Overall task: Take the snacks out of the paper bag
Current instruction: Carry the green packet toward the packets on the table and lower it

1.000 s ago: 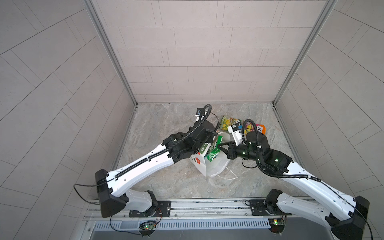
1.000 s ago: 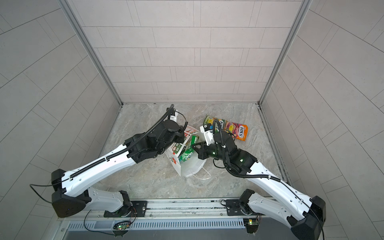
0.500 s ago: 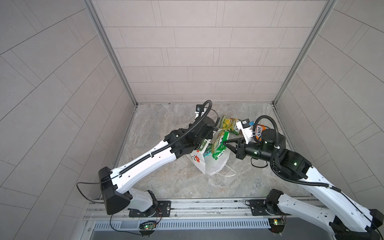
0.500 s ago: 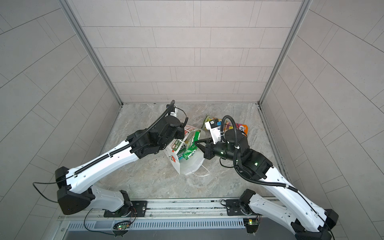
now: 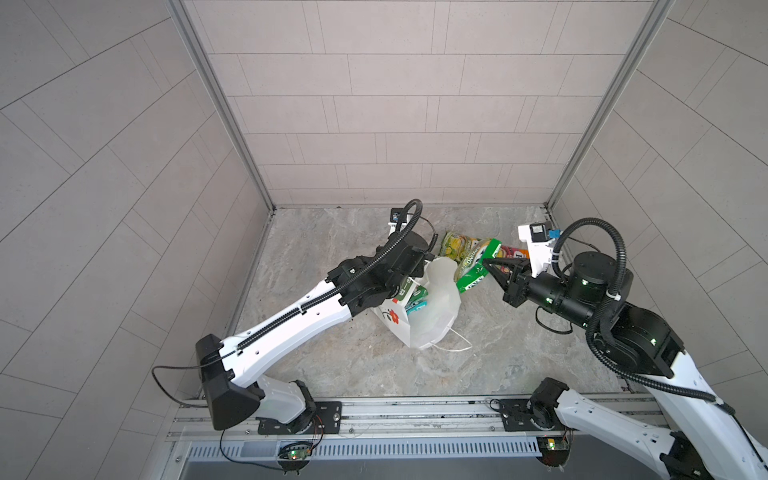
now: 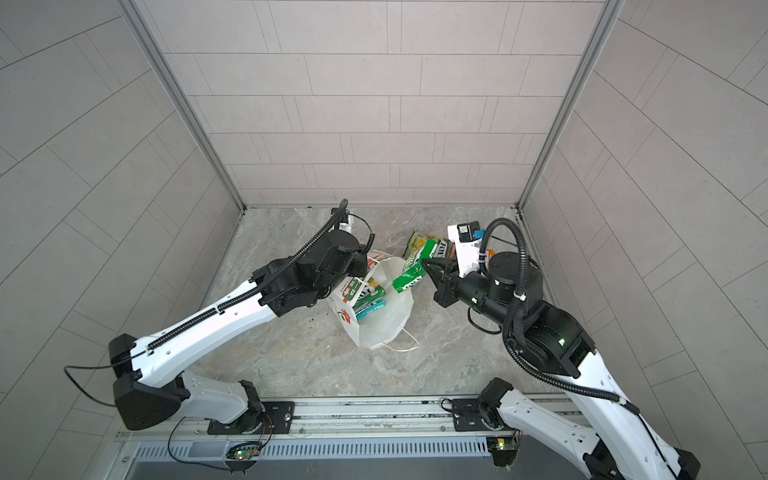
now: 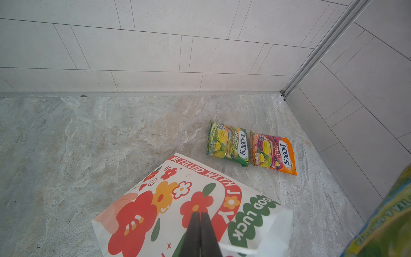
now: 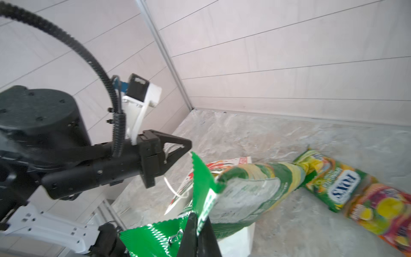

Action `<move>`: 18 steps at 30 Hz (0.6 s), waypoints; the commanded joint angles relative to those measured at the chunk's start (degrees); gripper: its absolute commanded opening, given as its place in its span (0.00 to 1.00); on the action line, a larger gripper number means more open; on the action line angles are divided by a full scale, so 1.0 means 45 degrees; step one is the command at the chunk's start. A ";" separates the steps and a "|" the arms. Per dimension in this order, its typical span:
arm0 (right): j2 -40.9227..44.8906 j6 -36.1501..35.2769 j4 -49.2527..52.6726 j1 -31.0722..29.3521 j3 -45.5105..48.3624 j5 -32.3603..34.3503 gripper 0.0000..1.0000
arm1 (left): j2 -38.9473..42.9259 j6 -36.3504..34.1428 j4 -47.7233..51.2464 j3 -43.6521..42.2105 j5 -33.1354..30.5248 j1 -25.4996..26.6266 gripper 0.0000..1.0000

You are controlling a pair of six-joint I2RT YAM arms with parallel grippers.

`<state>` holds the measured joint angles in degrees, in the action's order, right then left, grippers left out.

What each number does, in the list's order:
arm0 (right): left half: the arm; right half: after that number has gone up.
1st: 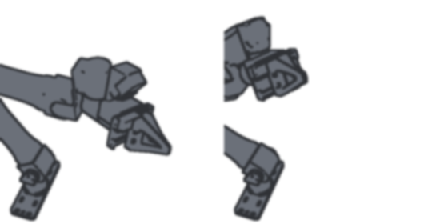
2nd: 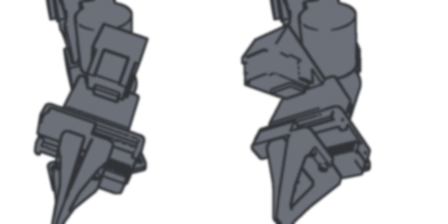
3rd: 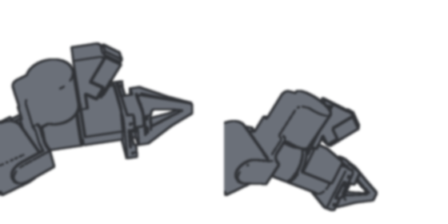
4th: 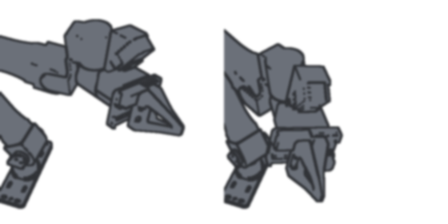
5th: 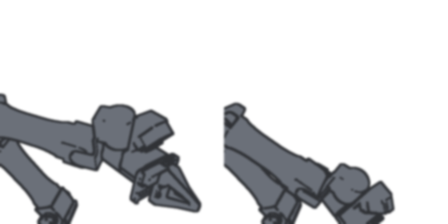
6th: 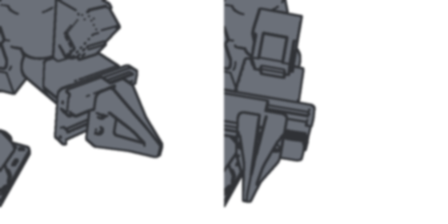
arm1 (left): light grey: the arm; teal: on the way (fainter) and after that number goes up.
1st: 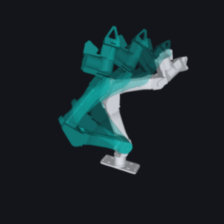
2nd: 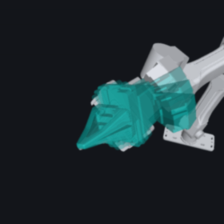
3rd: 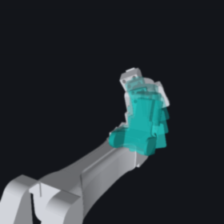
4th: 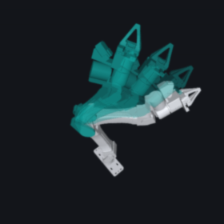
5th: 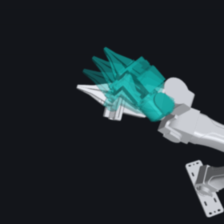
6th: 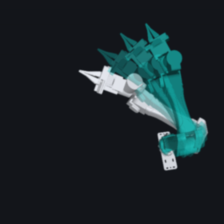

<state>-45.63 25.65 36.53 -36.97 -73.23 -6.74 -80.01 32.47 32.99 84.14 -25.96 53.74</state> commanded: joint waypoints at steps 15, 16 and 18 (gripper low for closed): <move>-0.1315 -0.1678 0.0813 0.4348 0.2362 0.0271 0.00 | 0.1021 -0.0477 0.0017 -0.0357 -0.0186 -0.0086 0.00; -0.1463 -0.1646 0.0484 0.4523 0.2667 -0.0171 0.00 | 0.1041 -0.0471 0.0031 -0.0362 -0.0208 -0.0086 0.00; -0.1822 -0.1539 -0.0395 0.4827 0.3435 -0.1145 0.00 | 0.1068 -0.0476 0.0026 -0.0394 -0.0247 -0.0086 0.00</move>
<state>-53.12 19.20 40.86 -16.64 -60.05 -4.01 -76.90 31.05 32.93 83.15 -25.58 53.74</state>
